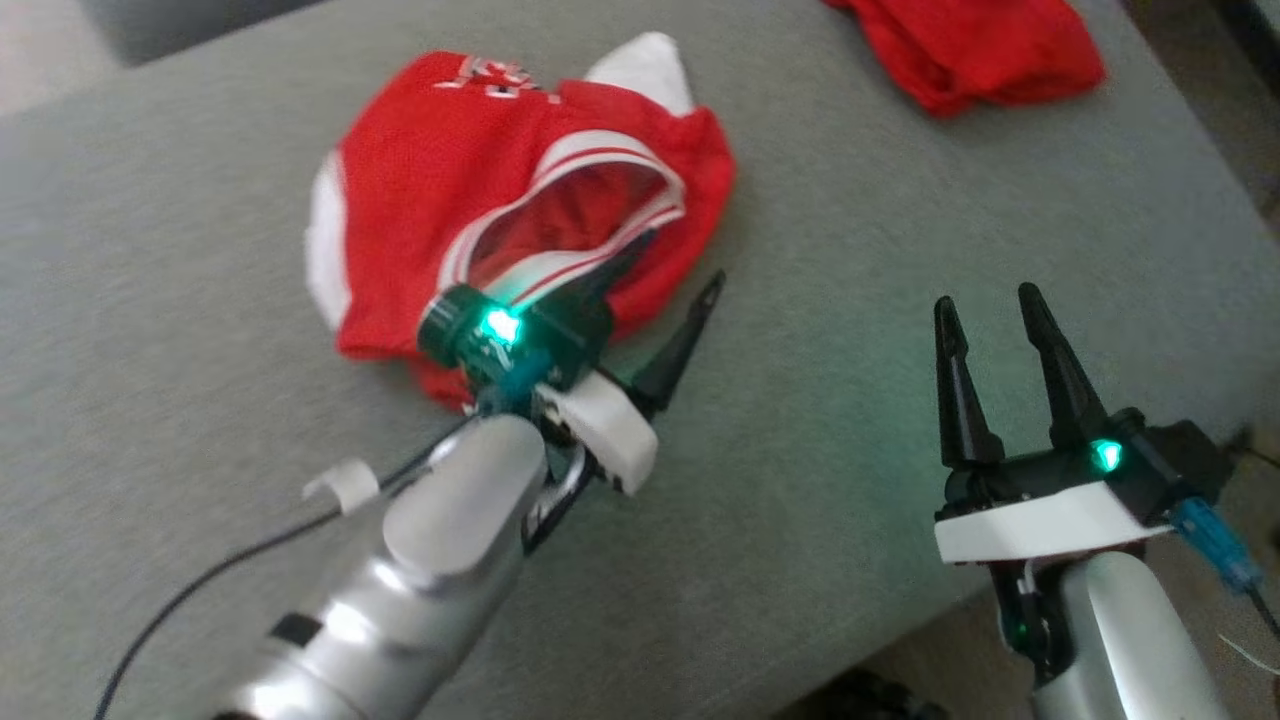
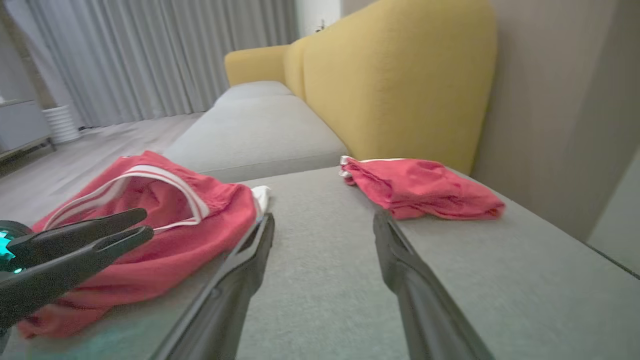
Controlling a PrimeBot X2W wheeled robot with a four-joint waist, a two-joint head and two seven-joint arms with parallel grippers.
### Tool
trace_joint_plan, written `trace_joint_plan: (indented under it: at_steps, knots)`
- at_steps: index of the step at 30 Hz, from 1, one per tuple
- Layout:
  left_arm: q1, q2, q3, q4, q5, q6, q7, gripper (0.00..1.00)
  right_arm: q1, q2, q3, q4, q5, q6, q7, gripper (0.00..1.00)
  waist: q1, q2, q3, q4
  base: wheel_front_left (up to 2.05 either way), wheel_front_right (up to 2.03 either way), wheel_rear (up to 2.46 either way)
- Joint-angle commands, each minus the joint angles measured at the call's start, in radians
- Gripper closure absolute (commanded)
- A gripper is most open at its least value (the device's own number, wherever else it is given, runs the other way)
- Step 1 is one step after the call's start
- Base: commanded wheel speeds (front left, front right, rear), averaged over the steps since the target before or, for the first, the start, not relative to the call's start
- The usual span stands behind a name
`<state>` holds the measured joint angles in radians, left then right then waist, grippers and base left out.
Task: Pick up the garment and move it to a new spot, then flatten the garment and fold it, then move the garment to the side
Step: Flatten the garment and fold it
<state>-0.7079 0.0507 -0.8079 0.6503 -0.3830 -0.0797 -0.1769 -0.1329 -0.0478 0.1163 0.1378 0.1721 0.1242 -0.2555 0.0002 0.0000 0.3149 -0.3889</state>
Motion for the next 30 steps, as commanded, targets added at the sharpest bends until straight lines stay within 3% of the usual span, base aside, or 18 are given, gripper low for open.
trace_joint_plan:
  at_steps: [1,5,11,16,17,18,19,20,21,30]
  knots:
    - [-0.05,0.0,0.015,-0.006,-0.019,0.014,0.007,0.0,-0.021,-0.003,0.02,-0.032,0.005,0.007,-0.006,0.0,-0.0002,0.0,0.061,-0.078,0.0,0.0,0.0]
    - [-0.124,0.0,-0.003,0.066,-0.057,0.074,0.022,0.0,-0.026,-0.003,0.023,-0.032,0.022,0.007,-0.006,0.0,-0.0002,0.0,0.081,-0.113,0.0,0.0,0.0]
    - [-0.201,0.0,-0.031,0.148,-0.092,0.114,0.0,0.0,-0.033,-0.003,0.029,-0.034,0.037,0.007,-0.006,0.0,-0.0002,0.0,0.094,-0.131,0.0,0.0,0.0]
    - [-0.249,0.0,-0.068,0.205,-0.12,0.179,0.046,0.0,-0.038,-0.002,0.036,-0.031,0.036,0.007,-0.006,0.0,-0.0002,0.0,0.097,-0.131,0.0,0.0,0.0]
    - [-0.259,0.0,-0.078,0.217,-0.124,0.192,0.059,0.07,-0.041,-0.002,0.037,-0.03,0.036,0.007,-0.006,0.0,-0.0002,0.0,0.096,-0.131,0.0,0.0,0.0]
    - [-0.268,0.0,-0.086,0.226,-0.13,0.201,0.069,0.27,-0.043,-0.002,0.039,-0.029,0.036,0.007,-0.006,0.0,-0.0002,0.0,0.095,-0.131,0.0,0.0,0.0]
    - [-0.276,0.0,-0.094,0.234,-0.135,0.208,0.076,0.64,-0.045,-0.002,0.041,-0.029,0.036,0.007,-0.006,0.0,-0.0002,0.0,0.094,-0.132,0.0,0.0,0.0]
    - [-0.284,0.0,-0.103,0.239,-0.139,0.213,0.078,0.93,-0.047,-0.002,0.042,-0.029,0.036,0.007,-0.006,0.0,-0.0002,0.0,0.091,-0.132,0.0,0.0,0.0]
    - [-0.292,0.0,-0.112,0.241,-0.143,0.214,0.077,1.0,-0.047,-0.002,0.042,-0.029,0.036,0.007,-0.006,0.0,-0.0002,0.0,0.089,-0.133,0.0,0.0,0.0]
    - [-0.391,0.0,-0.17,0.133,-0.236,0.146,0.052,1.0,-0.023,-0.002,0.021,-0.023,0.035,0.007,-0.006,0.0,-0.0002,0.0,0.034,-0.099,0.0,0.0,0.0]
